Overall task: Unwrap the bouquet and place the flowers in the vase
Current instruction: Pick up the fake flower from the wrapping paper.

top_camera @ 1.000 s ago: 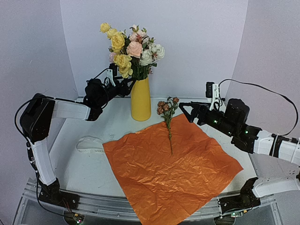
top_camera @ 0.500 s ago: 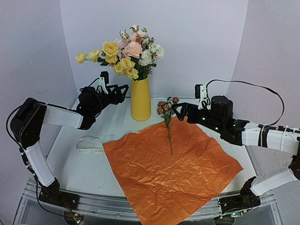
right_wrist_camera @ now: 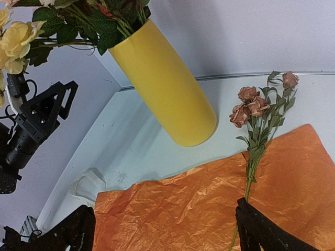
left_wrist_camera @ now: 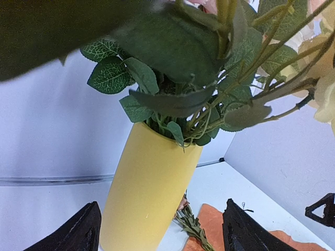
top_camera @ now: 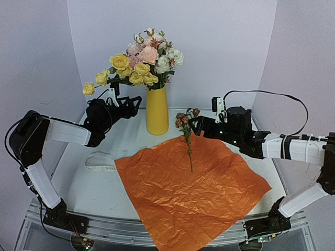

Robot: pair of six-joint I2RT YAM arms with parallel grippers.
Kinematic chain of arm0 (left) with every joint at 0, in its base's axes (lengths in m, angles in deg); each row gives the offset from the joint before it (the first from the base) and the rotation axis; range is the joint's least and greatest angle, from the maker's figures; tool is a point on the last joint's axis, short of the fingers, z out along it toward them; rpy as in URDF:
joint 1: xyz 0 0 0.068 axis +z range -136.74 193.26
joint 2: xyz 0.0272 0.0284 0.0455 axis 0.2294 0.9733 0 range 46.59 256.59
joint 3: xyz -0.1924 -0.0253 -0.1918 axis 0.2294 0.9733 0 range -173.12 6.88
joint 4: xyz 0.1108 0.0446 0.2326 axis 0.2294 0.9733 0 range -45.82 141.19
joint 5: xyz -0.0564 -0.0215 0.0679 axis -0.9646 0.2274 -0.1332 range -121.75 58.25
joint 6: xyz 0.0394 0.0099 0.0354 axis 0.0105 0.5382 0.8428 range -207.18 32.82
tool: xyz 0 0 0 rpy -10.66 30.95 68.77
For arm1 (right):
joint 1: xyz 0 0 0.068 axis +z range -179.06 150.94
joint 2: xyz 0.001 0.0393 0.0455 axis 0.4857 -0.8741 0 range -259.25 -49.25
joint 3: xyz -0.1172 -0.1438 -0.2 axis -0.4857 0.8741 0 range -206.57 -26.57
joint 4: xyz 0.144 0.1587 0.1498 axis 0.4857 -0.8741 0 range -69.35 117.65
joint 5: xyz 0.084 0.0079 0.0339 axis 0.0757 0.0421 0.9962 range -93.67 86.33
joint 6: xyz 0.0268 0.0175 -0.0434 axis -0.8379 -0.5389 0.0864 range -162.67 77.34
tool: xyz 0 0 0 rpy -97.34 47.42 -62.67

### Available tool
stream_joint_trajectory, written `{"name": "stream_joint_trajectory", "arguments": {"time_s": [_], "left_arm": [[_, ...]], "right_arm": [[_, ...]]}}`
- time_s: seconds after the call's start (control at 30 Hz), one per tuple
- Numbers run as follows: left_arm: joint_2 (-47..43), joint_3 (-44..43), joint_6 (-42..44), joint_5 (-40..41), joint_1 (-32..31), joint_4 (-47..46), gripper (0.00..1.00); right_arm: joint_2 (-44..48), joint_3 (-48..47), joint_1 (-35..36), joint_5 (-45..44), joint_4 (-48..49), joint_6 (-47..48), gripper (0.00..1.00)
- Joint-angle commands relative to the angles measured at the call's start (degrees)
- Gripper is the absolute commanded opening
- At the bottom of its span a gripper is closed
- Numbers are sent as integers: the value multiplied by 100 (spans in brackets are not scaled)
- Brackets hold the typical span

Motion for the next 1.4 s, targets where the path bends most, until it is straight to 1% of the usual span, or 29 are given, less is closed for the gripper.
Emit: {"name": "stream_joint_trajectory", "arguments": {"time_s": [0.0,0.1,0.23,0.33,0.5,0.53,0.63,0.77,1.0,1.2,1.37], "left_arm": [[-407,282,-472,385,-6,-100,81],[-487,529,-830,367,1,-101,80],[-548,889,-1304,131,1,-103,80],[-600,1164,-1686,-19,1,-101,80],[-834,1629,-1937,-135,1,-101,80],[-952,1822,-2015,-165,-1,-101,80],[-1151,2169,-2213,-297,-10,-109,80],[-1494,2670,-2364,-458,-8,-105,79],[-2170,3291,-2484,-720,-21,-102,78],[-2592,3538,-2472,-955,-19,-87,78],[-2708,3583,-2501,-1116,-17,-58,78]], "right_arm": [[-352,-572,16,-368,-263,-26,93],[-637,-862,16,-620,-573,-23,91],[-1116,-1231,16,-848,-944,-18,87],[-1519,-1541,16,-1048,-1180,-40,82],[-2151,-2101,16,-1220,-1636,32,76],[-2356,-2330,16,-1226,-1770,53,73],[-2770,-2678,16,-1292,-2097,97,70],[-3331,-3069,0,-1464,-2358,140,64],[-3918,-3476,-60,-1522,-2585,186,56],[-4344,-3705,-123,-1449,-2682,206,53],[-4547,-3759,-204,-1469,-2724,200,50]]}}
